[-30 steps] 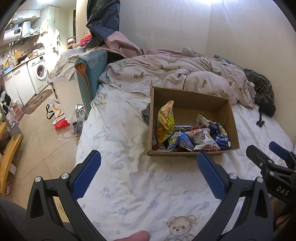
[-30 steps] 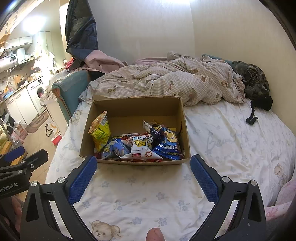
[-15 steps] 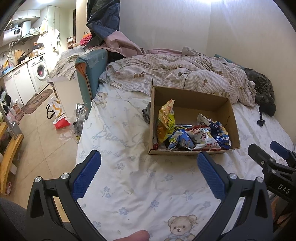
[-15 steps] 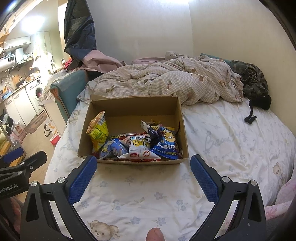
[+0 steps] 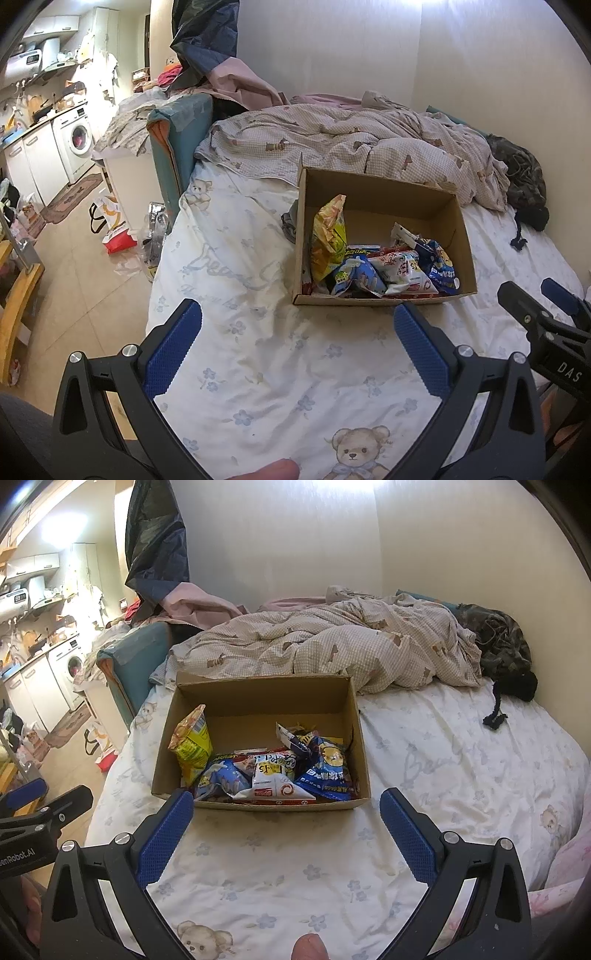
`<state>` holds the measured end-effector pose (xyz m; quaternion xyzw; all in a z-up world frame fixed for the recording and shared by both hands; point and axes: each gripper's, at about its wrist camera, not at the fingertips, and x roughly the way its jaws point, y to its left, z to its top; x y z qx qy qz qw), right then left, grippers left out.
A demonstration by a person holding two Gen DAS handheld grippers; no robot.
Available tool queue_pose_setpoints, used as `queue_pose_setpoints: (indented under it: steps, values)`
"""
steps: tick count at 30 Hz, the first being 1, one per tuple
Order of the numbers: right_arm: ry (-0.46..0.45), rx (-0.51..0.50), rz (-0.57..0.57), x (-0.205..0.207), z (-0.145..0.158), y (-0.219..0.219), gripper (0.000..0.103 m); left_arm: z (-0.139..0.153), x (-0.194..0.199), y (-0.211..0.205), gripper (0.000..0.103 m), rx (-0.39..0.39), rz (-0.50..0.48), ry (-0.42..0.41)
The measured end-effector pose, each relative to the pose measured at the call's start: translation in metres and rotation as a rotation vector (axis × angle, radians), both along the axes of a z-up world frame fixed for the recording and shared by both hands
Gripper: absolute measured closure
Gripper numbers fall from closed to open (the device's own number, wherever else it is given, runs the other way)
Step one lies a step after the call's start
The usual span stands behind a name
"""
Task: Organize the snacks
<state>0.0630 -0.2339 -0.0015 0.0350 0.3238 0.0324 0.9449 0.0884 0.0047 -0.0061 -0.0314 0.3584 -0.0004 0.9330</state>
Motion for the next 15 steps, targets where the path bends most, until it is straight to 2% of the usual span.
queue_pose_setpoints:
  steps: [15]
  values:
    - [0.005, 0.007, -0.004, -0.0002, 0.0002, -0.0019, 0.0, -0.001, -0.0007, 0.001, 0.0, -0.014, -0.003, 0.005]
